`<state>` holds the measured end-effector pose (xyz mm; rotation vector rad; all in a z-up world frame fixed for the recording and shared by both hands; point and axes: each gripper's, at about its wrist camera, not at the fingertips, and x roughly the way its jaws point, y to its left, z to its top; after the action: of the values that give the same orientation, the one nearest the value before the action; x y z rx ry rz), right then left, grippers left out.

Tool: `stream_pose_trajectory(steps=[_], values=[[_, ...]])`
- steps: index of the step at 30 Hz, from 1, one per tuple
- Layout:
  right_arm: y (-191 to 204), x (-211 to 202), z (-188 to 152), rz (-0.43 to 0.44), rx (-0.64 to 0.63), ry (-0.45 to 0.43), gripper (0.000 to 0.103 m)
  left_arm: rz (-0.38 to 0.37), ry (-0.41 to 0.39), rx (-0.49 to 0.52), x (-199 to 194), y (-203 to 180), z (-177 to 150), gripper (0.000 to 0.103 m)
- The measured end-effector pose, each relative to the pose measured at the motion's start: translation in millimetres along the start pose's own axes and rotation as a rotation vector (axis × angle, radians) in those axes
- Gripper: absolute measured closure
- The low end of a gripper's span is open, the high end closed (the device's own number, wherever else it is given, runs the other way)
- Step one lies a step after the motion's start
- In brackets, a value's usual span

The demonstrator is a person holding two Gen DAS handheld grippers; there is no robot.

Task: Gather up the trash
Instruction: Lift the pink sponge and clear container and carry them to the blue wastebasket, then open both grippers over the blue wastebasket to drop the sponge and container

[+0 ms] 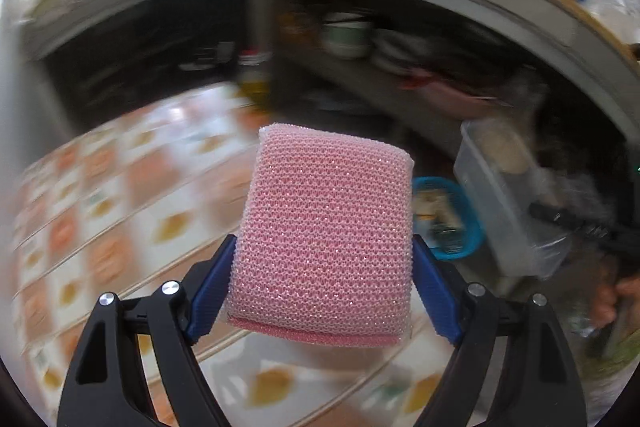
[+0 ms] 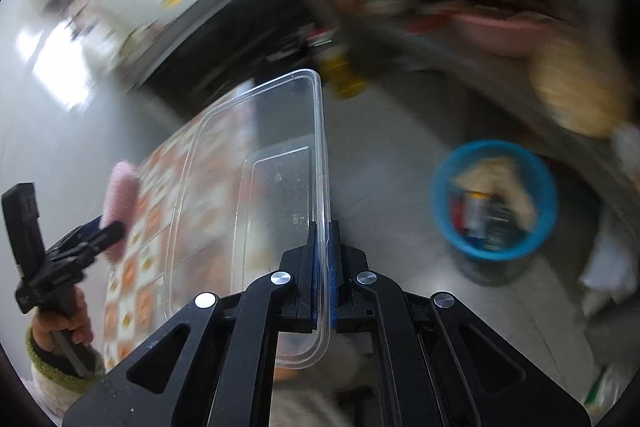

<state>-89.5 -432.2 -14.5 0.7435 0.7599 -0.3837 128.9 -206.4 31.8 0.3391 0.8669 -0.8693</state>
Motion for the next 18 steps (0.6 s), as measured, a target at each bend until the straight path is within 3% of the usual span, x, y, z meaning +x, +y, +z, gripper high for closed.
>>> stream_pose_trajectory(steps=[3,7,12,18], values=[[-54.6,-8.0,-6.2,-0.148,0.096,-0.030,0.100,-0.129,0.078,0.033,43.5,-41.4,33.2,0.021],[-111.1,0.8,-17.9,-0.231,0.215,-0.011,0.100,-0.213,0.233,0.083,118.6,-98.2,66.4,0.021],[-156.8,37.7,-25.5,-0.257,0.304,0.048,0.100,-0.217,0.426,0.110,218.9,-149.6,79.2,0.021],[-188.8,89.7,-16.4,-0.258,0.363,0.107,0.100,-0.141,0.582,0.112,326.5,-177.9,73.6,0.021]])
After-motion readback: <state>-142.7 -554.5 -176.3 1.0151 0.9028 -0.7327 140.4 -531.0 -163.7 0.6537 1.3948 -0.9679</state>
